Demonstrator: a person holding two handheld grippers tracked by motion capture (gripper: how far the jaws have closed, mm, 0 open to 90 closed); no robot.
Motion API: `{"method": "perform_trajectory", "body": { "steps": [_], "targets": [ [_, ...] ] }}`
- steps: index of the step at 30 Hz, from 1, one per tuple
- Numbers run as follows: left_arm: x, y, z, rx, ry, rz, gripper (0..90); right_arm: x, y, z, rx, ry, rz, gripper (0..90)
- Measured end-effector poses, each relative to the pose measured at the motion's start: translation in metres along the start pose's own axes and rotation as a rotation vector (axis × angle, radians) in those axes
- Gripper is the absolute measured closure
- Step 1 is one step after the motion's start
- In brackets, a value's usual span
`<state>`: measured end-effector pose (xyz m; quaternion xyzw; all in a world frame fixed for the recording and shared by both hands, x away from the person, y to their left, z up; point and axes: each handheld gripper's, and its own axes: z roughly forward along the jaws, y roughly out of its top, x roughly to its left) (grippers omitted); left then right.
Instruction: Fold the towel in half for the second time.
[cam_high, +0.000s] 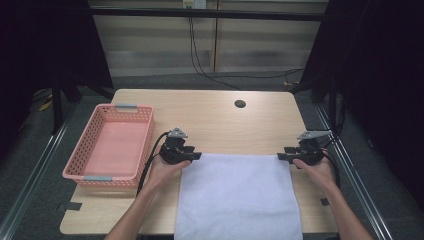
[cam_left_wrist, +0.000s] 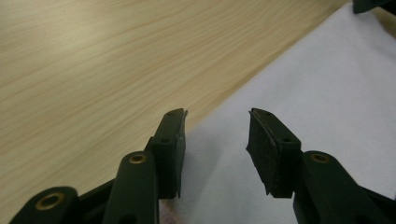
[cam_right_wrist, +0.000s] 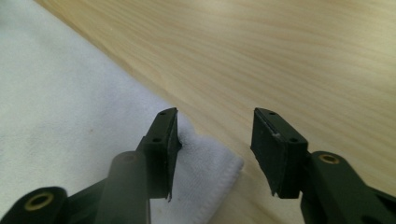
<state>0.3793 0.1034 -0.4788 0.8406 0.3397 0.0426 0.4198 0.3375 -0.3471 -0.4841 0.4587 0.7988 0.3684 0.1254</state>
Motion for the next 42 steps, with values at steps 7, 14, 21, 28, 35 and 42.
{"method": "perform_trajectory", "body": {
  "steps": [7,14,21,28,35,42],
  "targets": [
    [0.008,-0.009,0.003,0.032,0.046,-0.027,48.4,0.005,-0.006,0.013,0.044,0.003,-0.027,48.5],
    [0.015,-0.015,0.007,0.072,0.048,-0.035,44.8,0.002,-0.012,0.011,0.057,0.031,-0.016,58.6],
    [0.016,-0.017,0.007,0.092,0.0,-0.001,57.7,0.003,-0.014,0.009,0.066,0.067,-0.008,74.5],
    [0.013,-0.019,0.002,0.072,-0.035,-0.02,82.2,0.004,-0.014,0.006,0.059,0.082,0.0,81.3],
    [0.009,-0.012,-0.011,-0.012,-0.023,-0.039,83.2,0.003,-0.002,-0.011,-0.047,0.077,0.008,81.2],
    [0.008,0.0,-0.036,-0.096,-0.065,-0.053,83.2,-0.002,0.012,-0.031,-0.125,0.103,0.023,81.3]
  ]
}}
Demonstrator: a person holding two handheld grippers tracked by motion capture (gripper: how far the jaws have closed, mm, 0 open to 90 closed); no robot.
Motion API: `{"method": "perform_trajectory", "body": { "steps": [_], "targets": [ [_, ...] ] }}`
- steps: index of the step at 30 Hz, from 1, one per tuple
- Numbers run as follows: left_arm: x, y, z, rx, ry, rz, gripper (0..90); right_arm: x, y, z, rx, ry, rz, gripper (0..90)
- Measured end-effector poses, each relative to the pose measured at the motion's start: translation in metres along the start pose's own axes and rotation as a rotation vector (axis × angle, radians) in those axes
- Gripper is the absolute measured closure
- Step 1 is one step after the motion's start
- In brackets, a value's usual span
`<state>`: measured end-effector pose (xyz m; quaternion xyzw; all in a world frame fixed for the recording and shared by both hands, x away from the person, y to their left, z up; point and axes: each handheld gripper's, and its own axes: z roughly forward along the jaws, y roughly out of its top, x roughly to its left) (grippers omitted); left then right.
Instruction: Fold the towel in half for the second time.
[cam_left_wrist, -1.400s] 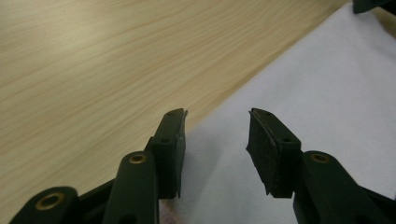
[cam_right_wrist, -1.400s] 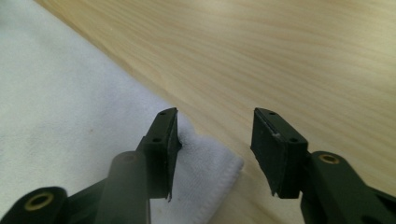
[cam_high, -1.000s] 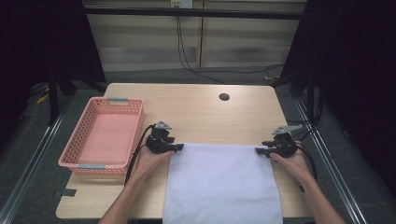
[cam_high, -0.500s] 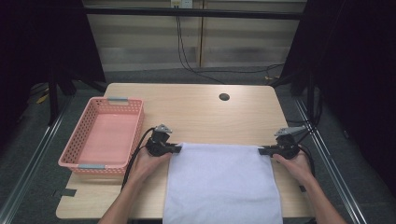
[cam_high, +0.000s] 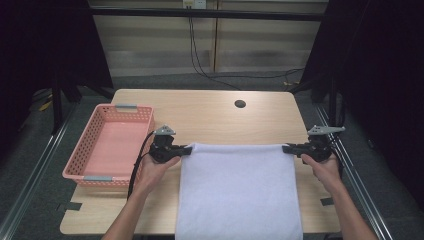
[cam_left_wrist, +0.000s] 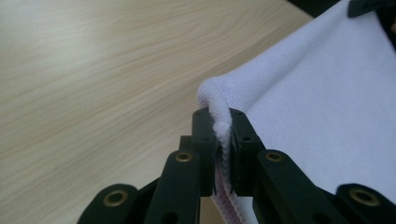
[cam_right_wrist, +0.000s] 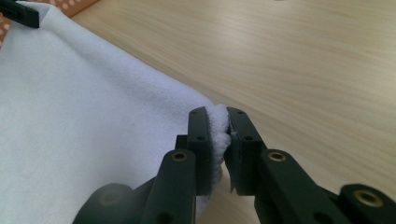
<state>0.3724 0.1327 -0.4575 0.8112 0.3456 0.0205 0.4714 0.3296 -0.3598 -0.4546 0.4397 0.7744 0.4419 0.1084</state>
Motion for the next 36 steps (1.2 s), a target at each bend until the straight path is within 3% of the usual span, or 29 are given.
{"method": "perform_trajectory", "body": {
  "steps": [5,10,14,25,30,32,36],
  "targets": [
    [-0.002,0.012,-0.008,-0.017,-0.019,0.01,83.4,0.0,0.01,-0.004,-0.017,0.009,-0.011,82.1],
    [0.004,0.026,-0.013,-0.03,0.004,0.01,83.4,-0.003,0.025,-0.003,-0.061,0.012,-0.015,82.4],
    [0.008,0.041,-0.013,-0.05,0.033,0.036,83.5,-0.008,0.038,-0.001,-0.083,-0.001,-0.013,82.8],
    [0.031,0.07,-0.004,-0.073,0.103,0.03,83.5,-0.023,0.072,0.014,-0.084,-0.046,-0.015,83.6],
    [0.036,0.086,-0.004,-0.094,0.143,0.029,83.5,-0.026,0.095,0.015,-0.112,-0.068,-0.023,83.7],
    [0.033,0.089,-0.007,-0.119,0.128,0.044,83.5,-0.025,0.1,0.013,-0.125,-0.065,-0.02,83.7],
    [0.025,0.08,-0.013,-0.113,0.118,0.068,83.4,-0.02,0.095,0.006,-0.123,-0.05,-0.034,83.8]
  ]
}}
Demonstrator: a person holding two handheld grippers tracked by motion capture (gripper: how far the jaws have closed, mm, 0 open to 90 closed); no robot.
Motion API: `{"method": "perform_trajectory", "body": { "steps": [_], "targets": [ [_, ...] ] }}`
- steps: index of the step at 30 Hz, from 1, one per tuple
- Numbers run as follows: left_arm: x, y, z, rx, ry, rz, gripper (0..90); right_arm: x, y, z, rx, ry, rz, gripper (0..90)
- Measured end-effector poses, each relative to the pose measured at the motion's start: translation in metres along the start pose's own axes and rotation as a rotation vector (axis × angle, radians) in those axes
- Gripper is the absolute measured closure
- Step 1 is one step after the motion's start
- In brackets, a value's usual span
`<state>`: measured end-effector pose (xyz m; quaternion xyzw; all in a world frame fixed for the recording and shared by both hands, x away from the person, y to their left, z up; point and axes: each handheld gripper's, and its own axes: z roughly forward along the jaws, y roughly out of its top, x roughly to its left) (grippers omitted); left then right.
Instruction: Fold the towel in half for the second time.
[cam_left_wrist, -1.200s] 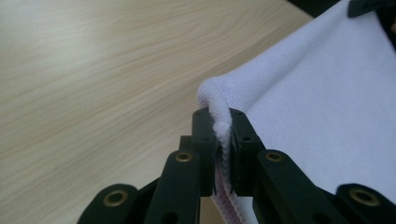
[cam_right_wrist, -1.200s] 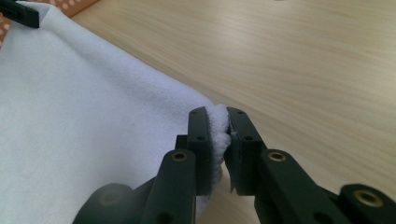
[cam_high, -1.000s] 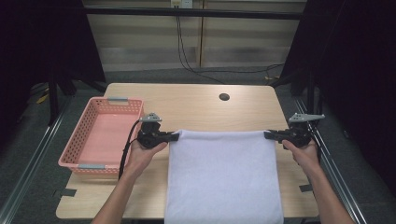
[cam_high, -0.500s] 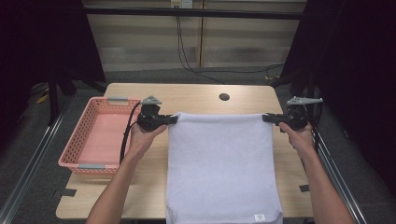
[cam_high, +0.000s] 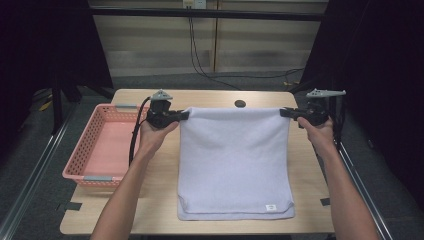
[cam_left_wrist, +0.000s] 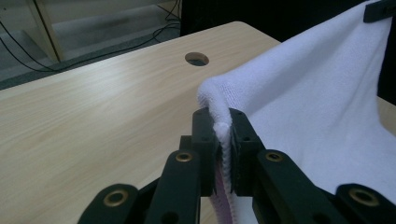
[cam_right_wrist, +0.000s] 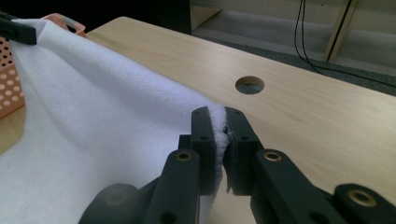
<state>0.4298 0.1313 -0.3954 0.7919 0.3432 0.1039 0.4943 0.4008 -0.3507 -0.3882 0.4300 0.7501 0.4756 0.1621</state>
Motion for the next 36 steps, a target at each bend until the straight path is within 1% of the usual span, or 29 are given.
{"method": "perform_trajectory", "body": {
  "steps": [1,2,3,5,7,10,12,15,18,19,20,21,22,23,24,25,26,27,28,29,30,31,33,34,35,36],
  "targets": [
    [-0.002,-0.003,-0.003,-0.014,-0.019,-0.008,83.4,0.001,-0.003,-0.003,-0.003,0.008,-0.003,83.8],
    [-0.006,-0.005,-0.007,-0.019,-0.025,-0.005,83.4,0.003,-0.007,-0.007,-0.016,0.022,0.004,83.8],
    [-0.011,-0.009,-0.011,-0.029,-0.04,0.004,83.4,0.005,-0.01,-0.011,-0.023,0.035,0.007,83.8],
    [-0.018,-0.016,-0.018,-0.038,-0.055,0.017,83.3,0.011,-0.017,-0.02,-0.03,0.042,0.008,83.8],
    [-0.024,-0.023,-0.026,-0.061,-0.071,0.015,83.2,0.019,-0.023,-0.031,-0.046,0.063,-0.008,83.7],
    [-0.033,-0.028,-0.035,-0.064,-0.076,0.034,83.2,0.03,-0.03,-0.044,-0.048,0.08,-0.029,83.7],
    [-0.042,-0.033,-0.043,-0.071,-0.085,0.047,83.0,0.035,-0.035,-0.051,-0.047,0.091,-0.04,83.6],
    [-0.053,-0.042,-0.052,-0.078,-0.112,0.046,83.0,0.043,-0.045,-0.063,-0.049,0.11,-0.047,83.6],
    [-0.06,-0.053,-0.058,-0.085,-0.127,0.039,82.9,0.053,-0.057,-0.073,-0.039,0.118,-0.058,83.4],
    [-0.063,-0.06,-0.06,-0.076,-0.134,0.031,82.9,0.056,-0.06,-0.076,-0.04,0.125,-0.06,83.4],
    [-0.065,-0.065,-0.062,-0.064,-0.132,0.038,82.8,0.062,-0.064,-0.081,-0.034,0.133,-0.071,83.3],
    [-0.068,-0.071,-0.064,-0.051,-0.141,0.036,82.6,0.066,-0.067,-0.084,-0.03,0.135,-0.079,83.1],
    [-0.069,-0.076,-0.066,-0.049,-0.139,0.033,82.6,0.071,-0.071,-0.087,-0.026,0.143,-0.083,83.0],
    [-0.071,-0.082,-0.068,-0.043,-0.151,0.025,82.6,0.074,-0.075,-0.089,-0.026,0.151,-0.082,83.0],
    [-0.072,-0.088,-0.07,-0.032,-0.148,0.025,82.6,0.078,-0.08,-0.09,-0.024,0.151,-0.084,83.0],
    [-0.075,-0.096,-0.072,-0.033,-0.143,0.019,82.5,0.081,-0.086,-0.091,-0.016,0.159,-0.084,82.9],
    [-0.076,-0.102,-0.073,-0.031,-0.152,0.013,82.4,0.085,-0.094,-0.091,0.001,0.166,-0.08,82.9],
    [-0.078,-0.107,-0.074,-0.026,-0.147,0.014,82.4,0.086,-0.1,-0.09,0.012,0.168,-0.079,83.0],
    [-0.081,-0.116,-0.075,-0.012,-0.146,0.01,82.5,0.088,-0.105,-0.089,0.032,0.171,-0.072,82.9],
    [-0.083,-0.12,-0.074,0.007,-0.156,0.007,82.2,0.091,-0.114,-0.087,0.059,0.176,-0.077,82.8],
    [-0.086,-0.124,-0.074,0.018,-0.152,0.018,82.0,0.093,-0.12,-0.086,0.079,0.179,-0.074,82.6],
    [-0.087,-0.128,-0.074,0.035,-0.155,0.018,81.9,0.094,-0.126,-0.085,0.098,0.181,-0.068,82.4],
    [-0.09,-0.135,-0.074,0.062,-0.166,0.024,80.9,0.097,-0.135,-0.085,0.112,0.187,-0.059,81.1],
    [-0.091,-0.14,-0.074,0.081,-0.18,0.016,80.0,0.098,-0.139,-0.085,0.129,0.19,-0.061,80.0],
    [-0.093,-0.145,-0.074,0.1,-0.186,0.02,79.7,0.1,-0.143,-0.085,0.143,0.185,-0.063,78.9],
    [-0.095,-0.149,-0.074,0.13,-0.195,0.027,79.0,0.101,-0.146,-0.085,0.156,0.193,-0.057,77.9]
  ]
}}
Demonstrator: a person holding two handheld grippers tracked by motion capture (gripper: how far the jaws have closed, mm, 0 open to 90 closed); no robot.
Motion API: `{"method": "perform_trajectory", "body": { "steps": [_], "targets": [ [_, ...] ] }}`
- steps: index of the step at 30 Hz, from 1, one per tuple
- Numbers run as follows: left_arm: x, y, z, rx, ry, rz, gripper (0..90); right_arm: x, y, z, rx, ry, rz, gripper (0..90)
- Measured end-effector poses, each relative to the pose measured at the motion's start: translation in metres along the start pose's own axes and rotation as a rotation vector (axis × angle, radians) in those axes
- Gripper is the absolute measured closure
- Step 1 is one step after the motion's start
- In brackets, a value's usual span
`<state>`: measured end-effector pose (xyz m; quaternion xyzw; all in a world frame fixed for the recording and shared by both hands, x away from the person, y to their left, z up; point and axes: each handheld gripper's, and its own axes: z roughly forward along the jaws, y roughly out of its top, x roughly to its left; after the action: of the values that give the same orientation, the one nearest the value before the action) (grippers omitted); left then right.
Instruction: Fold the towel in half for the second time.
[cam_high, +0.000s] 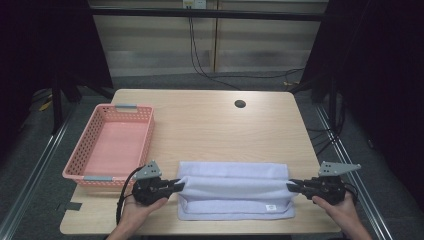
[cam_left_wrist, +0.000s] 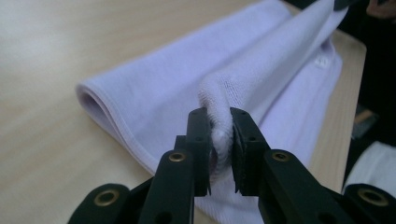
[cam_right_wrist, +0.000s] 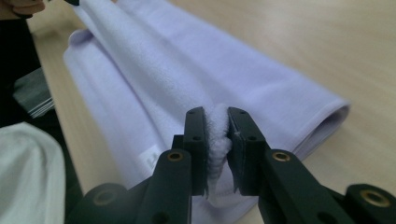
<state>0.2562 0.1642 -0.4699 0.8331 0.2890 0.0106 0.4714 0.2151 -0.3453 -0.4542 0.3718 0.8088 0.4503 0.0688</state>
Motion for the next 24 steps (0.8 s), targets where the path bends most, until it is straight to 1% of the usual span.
{"method": "perform_trajectory", "body": {
  "steps": [1,2,3,4,5,6,7,8,9,10,11,12,13,14,15,16,17,18,19,20,22,23,24],
  "targets": [
    [-0.003,-0.005,0.002,0.032,0.008,0.008,78.5,0.001,-0.004,0.0,0.024,0.02,0.002,76.1],
    [-0.004,-0.007,0.003,0.056,0.003,0.008,78.4,0.002,-0.008,0.001,0.054,0.034,0.011,73.3],
    [-0.006,-0.009,0.006,0.083,-0.015,-0.002,78.3,0.003,-0.011,0.002,0.075,0.049,0.014,73.3],
    [-0.008,-0.01,0.008,0.096,-0.017,0.004,78.1,0.005,-0.015,0.002,0.095,0.061,0.003,73.3],
    [-0.01,-0.01,0.01,0.121,-0.021,0.022,76.9,0.006,-0.018,0.002,0.104,0.061,-0.003,73.1],
    [-0.01,-0.01,0.009,0.115,-0.036,0.013,75.1,0.009,-0.022,0.002,0.107,0.069,0.006,72.0],
    [-0.011,-0.01,0.008,0.114,-0.038,0.014,74.5,0.01,-0.025,0.001,0.11,0.076,0.004,71.1],
    [-0.012,-0.01,0.006,0.108,-0.048,0.012,73.7,0.012,-0.025,-0.001,0.112,0.07,0.0,70.0],
    [-0.013,-0.011,0.003,0.108,-0.054,0.02,72.0,0.014,-0.026,-0.003,0.105,0.071,-0.001,68.4],
    [-0.014,-0.012,0.0,0.109,-0.072,0.025,70.4,0.015,-0.027,-0.004,0.098,0.08,0.001,66.3],
    [-0.016,-0.014,-0.003,0.104,-0.08,0.024,69.7,0.017,-0.027,-0.007,0.095,0.071,0.003,63.6],
    [-0.017,-0.017,-0.006,0.105,-0.073,0.026,69.6,0.018,-0.027,-0.009,0.085,0.068,0.01,61.7],
    [-0.016,-0.018,-0.009,0.103,-0.085,0.028,69.3,0.019,-0.028,-0.011,0.073,0.064,0.017,58.4],
    [-0.016,-0.02,-0.012,0.086,-0.096,0.028,68.0,0.019,-0.028,-0.013,0.062,0.045,0.027,56.7],
    [-0.015,-0.02,-0.015,0.072,-0.101,0.025,67.0,0.02,-0.027,-0.015,0.05,0.044,0.031,55.9],
    [-0.014,-0.02,-0.017,0.051,-0.103,0.011,65.4,0.02,-0.027,-0.017,0.036,0.037,0.031,55.4],
    [-0.012,-0.018,-0.019,0.024,-0.112,0.002,64.3,0.021,-0.026,-0.019,0.025,0.025,0.03,55.3],
    [-0.011,-0.016,-0.021,-0.006,-0.13,0.001,63.3,0.021,-0.025,-0.02,0.012,0.014,0.038,55.1],
    [-0.01,-0.013,-0.023,-0.022,-0.134,0.005,62.4,0.022,-0.023,-0.02,-0.003,0.019,0.037,55.1],
    [-0.009,-0.01,-0.023,-0.014,-0.112,0.019,62.6,0.022,-0.022,-0.019,-0.012,0.019,0.038,55.1],
    [-0.005,-0.005,-0.017,0.0,-0.05,0.026,64.0,0.023,-0.018,-0.012,0.005,0.003,0.031,55.1],
    [-0.001,-0.003,-0.012,0.026,-0.037,0.02,64.4,0.023,-0.017,-0.008,0.01,0.001,0.034,55.3],
    [0.003,-0.001,-0.005,0.056,-0.036,0.007,64.7,0.023,-0.016,-0.001,0.02,0.0,0.041,55.3]
  ]
}}
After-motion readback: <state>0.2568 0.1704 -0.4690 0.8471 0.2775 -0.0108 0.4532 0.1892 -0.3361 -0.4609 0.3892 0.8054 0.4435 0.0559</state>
